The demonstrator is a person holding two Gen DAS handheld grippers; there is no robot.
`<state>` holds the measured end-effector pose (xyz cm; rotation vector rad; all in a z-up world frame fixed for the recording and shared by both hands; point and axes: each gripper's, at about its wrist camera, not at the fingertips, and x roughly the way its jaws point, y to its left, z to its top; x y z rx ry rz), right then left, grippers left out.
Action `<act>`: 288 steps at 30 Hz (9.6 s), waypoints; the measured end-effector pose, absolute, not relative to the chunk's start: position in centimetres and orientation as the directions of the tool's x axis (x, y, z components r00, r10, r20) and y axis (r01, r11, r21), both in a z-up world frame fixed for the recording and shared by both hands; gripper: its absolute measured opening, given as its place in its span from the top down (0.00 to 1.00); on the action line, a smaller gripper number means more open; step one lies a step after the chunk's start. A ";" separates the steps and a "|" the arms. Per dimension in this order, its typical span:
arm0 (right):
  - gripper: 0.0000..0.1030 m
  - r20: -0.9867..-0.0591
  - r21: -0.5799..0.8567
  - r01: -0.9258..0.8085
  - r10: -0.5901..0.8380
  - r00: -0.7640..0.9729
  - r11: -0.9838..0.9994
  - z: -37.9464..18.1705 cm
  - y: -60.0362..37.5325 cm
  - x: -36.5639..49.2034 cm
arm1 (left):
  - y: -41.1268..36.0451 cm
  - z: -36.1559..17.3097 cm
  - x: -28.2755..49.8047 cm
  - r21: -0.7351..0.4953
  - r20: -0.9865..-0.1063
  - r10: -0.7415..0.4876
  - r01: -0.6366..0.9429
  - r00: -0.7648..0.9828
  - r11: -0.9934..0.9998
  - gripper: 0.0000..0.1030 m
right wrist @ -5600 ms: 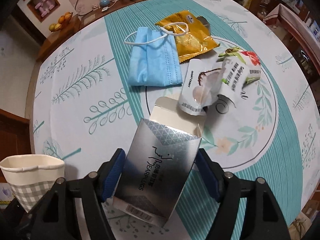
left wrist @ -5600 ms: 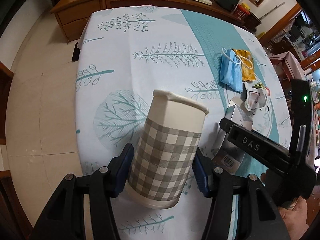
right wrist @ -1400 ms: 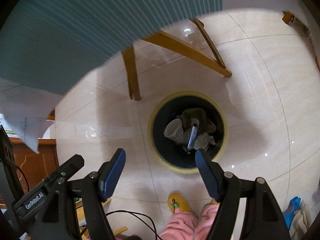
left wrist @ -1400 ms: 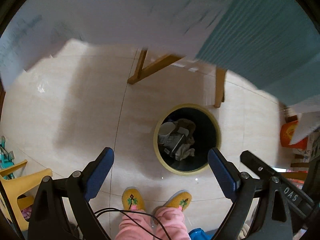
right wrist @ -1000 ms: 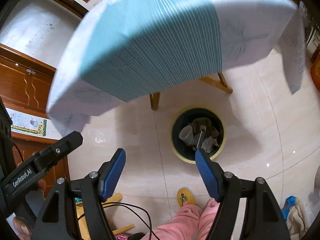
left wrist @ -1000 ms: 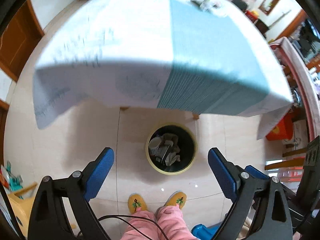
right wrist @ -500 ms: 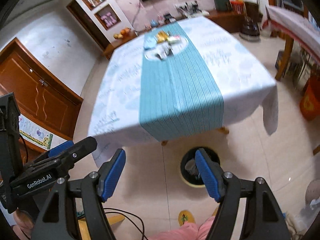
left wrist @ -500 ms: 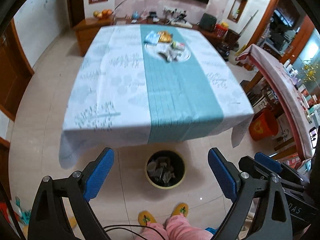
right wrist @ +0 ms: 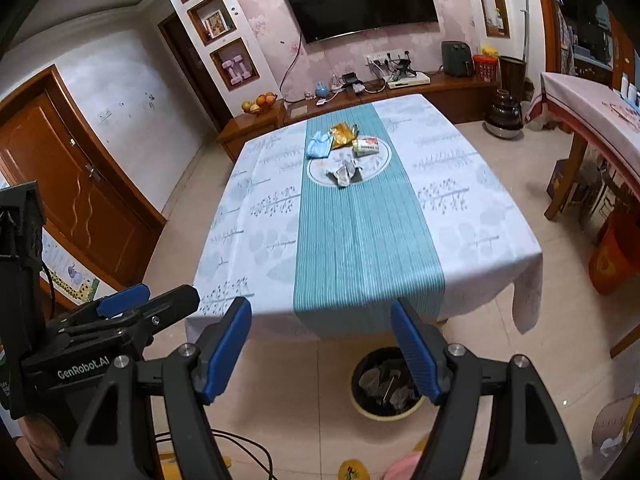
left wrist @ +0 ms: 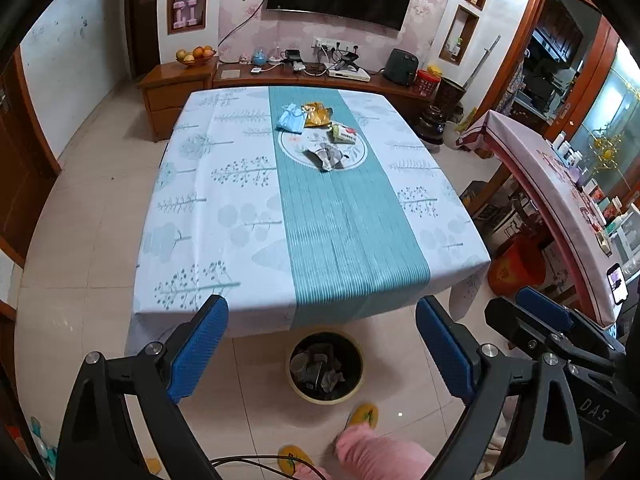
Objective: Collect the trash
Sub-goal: 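Raise both tools back toward the table, then grasp the white wrappers with the left gripper while the right gripper grasps the green-red snack bag, then lift the wrappers and snack bag off the table toward the bin, then lower both tools over the black bin and open both grippers, then raise both tools back toward the table, then grasp the blue face mask with the left gripper while the right gripper grasps the yellow snack bag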
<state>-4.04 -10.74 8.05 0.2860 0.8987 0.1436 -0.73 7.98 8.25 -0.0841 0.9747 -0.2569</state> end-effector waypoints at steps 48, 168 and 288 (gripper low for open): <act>0.29 -0.834 0.377 -0.289 0.459 0.306 0.880 -8.0 -22.4 39.4 | -4.0 -10.9 39.7 -0.117 -0.985 -0.057 -0.389 0.163 0.914 0.23; 0.73 -0.884 0.465 0.183 0.443 0.152 0.866 -35.0 -15.5 -1.6 | -0.9 -32.3 0.9 -0.221 -0.961 -0.220 0.015 0.169 0.975 0.80; 0.57 -0.826 0.345 0.157 0.219 0.520 0.925 -5.0 -13.2 39.8 | 5.9 -9.2 50.7 -0.204 -0.915 -0.239 0.138 0.326 0.969 0.31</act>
